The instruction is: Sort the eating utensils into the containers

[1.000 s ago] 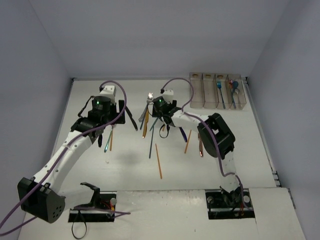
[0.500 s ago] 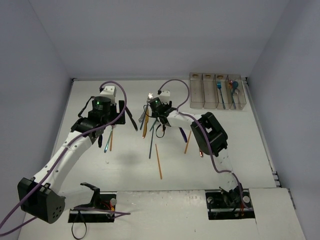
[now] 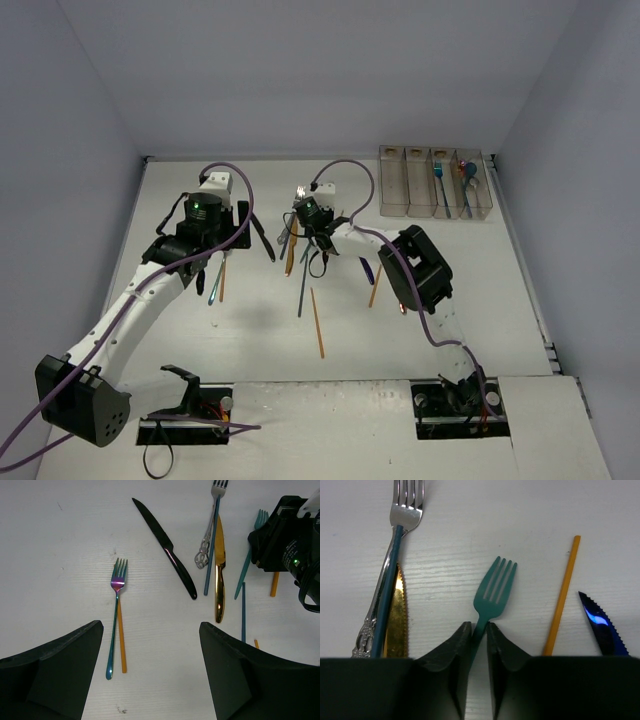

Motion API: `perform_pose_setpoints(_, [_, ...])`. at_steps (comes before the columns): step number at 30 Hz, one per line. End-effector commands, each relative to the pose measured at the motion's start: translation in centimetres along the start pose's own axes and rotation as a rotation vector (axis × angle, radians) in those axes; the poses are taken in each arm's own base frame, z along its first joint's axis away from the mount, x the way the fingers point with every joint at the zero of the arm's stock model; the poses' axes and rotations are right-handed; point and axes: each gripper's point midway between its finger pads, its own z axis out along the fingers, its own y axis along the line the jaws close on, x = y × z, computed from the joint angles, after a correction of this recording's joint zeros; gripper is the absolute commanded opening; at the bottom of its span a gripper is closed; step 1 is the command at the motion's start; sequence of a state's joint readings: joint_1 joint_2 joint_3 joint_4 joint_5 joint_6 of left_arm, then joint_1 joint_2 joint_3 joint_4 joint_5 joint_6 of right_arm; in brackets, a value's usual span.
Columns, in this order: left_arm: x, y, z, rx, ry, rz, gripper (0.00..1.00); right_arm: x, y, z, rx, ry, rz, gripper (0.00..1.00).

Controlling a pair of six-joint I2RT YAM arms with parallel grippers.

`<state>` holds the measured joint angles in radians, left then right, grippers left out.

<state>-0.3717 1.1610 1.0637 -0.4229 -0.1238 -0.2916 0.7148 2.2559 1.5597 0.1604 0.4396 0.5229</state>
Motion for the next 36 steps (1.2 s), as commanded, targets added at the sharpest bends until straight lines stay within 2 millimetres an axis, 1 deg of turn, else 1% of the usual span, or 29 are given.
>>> perform_pose_setpoints(1, [-1.7, -0.2, -0.2, 0.010, -0.058, -0.023, 0.75, 0.2, 0.7, -0.2, -0.010, -0.008, 0.007, 0.11])
perform_pose_setpoints(4, [-1.6, -0.1, -0.2, 0.008, -0.056, -0.022, 0.75, -0.6, 1.4, -0.2, -0.029, -0.019, 0.001, 0.00])
perform_pose_setpoints(5, [-1.6, -0.1, -0.2, 0.007, -0.055, -0.023, 0.75, -0.9, 1.6, -0.3, -0.037, -0.023, -0.010, 0.00])
perform_pose_setpoints(8, [-1.6, -0.1, -0.2, 0.007, -0.056, -0.023, 0.75, -3.9, 2.9, -1.2, -0.077, -0.073, -0.023, 0.00])
perform_pose_setpoints(10, [-1.7, -0.1, -0.2, 0.008, -0.058, -0.023, 0.75, -5.8, 3.3, -1.9, -0.098, -0.104, -0.050, 0.00])
perform_pose_setpoints(11, [-1.7, -0.1, -0.2, 0.007, -0.059, -0.022, 0.75, -7.0, 3.7, -2.5, -0.116, -0.122, -0.055, 0.00])
perform_pose_setpoints(12, [-1.7, -0.1, -0.2, 0.007, -0.058, -0.022, 0.75, -8.7, 4.3, -3.4, -0.142, -0.150, -0.059, 0.00])
perform_pose_setpoints(13, [-1.7, -0.1, -0.2, 0.005, -0.058, -0.020, 0.75, -9.8, 4.3, -4.0, -0.153, -0.168, -0.082, 0.00])
perform_pose_setpoints(14, [-1.6, 0.0, -0.2, 0.004, -0.056, -0.020, 0.75, -11.8, 4.4, -5.1, -0.173, -0.200, -0.083, 0.00])
perform_pose_setpoints(16, [-1.6, 0.0, -0.2, 0.002, -0.056, -0.020, 0.75, -14.8, 4.2, -6.7, -0.203, -0.246, -0.091, 0.00])
perform_pose_setpoints(18, [-1.6, 0.0, -0.1, 0.003, -0.053, -0.018, 0.75, -17.2, 3.3, -7.7, -0.232, -0.275, -0.100, 0.00])
perform_pose_setpoints(19, [-1.6, 0.0, -0.1, 0.003, -0.054, -0.018, 0.75, -18.6, 2.2, -7.9, -0.234, -0.292, -0.104, 0.00])
perform_pose_setpoints(20, [-1.6, -0.1, -0.1, 0.004, -0.053, -0.019, 0.75, -20.0, 0.6, -8.0, -0.223, -0.309, -0.114, 0.00])
perform_pose_setpoints(21, [-1.6, -0.1, -0.1, 0.004, -0.052, -0.018, 0.75, -21.1, -1.1, -7.9, -0.213, -0.321, -0.129, 0.00])
perform_pose_setpoints(22, [-1.6, -0.1, 0.0, 0.003, -0.051, -0.016, 0.75, -21.8, -2.2, -7.7, -0.217, -0.326, -0.148, 0.00])
perform_pose_setpoints(23, [-1.5, -0.1, 0.0, 0.004, -0.048, -0.015, 0.75, -22.8, -4.3, -7.3, -0.202, -0.334, -0.175, 0.00])
perform_pose_setpoints(25, [-1.4, -0.1, 0.2, 0.005, -0.042, -0.013, 0.75, -24.2, -8.1, -6.4, -0.175, -0.342, -0.229, 0.00])
perform_pose_setpoints(27, [-1.2, -0.2, 0.4, 0.005, -0.035, -0.011, 0.75, -25.6, -12.5, -5.2, -0.139, -0.347, -0.272, 0.00])
perform_pose_setpoints(30, [-1.0, -0.2, 0.7, 0.005, -0.022, -0.008, 0.75, -26.6, -16.6, -4.0, -0.127, -0.346, -0.322, 0.00])
perform_pose_setpoints(32, [-0.6, -0.2, 1.1, -0.002, -0.004, 0.001, 0.75, -27.2, -20.7, -2.7, -0.112, -0.338, -0.316, 0.00])
perform_pose_setpoints(33, [-0.5, -0.1, 1.3, -0.004, 0.001, 0.005, 0.75, -27.4, -22.3, -2.2, -0.102, -0.336, -0.314, 0.00])
perform_pose_setpoints(35, [-0.4, -0.2, 1.5, -0.003, 0.008, 0.009, 0.75, -26.9, -24.5, -0.8, -0.092, -0.315, -0.315, 0.00])
perform_pose_setpoints(36, [-0.2, -0.2, 1.7, -0.005, 0.015, 0.013, 0.75, -27.3, -26.2, -0.5, -0.073, -0.319, -0.310, 0.00])
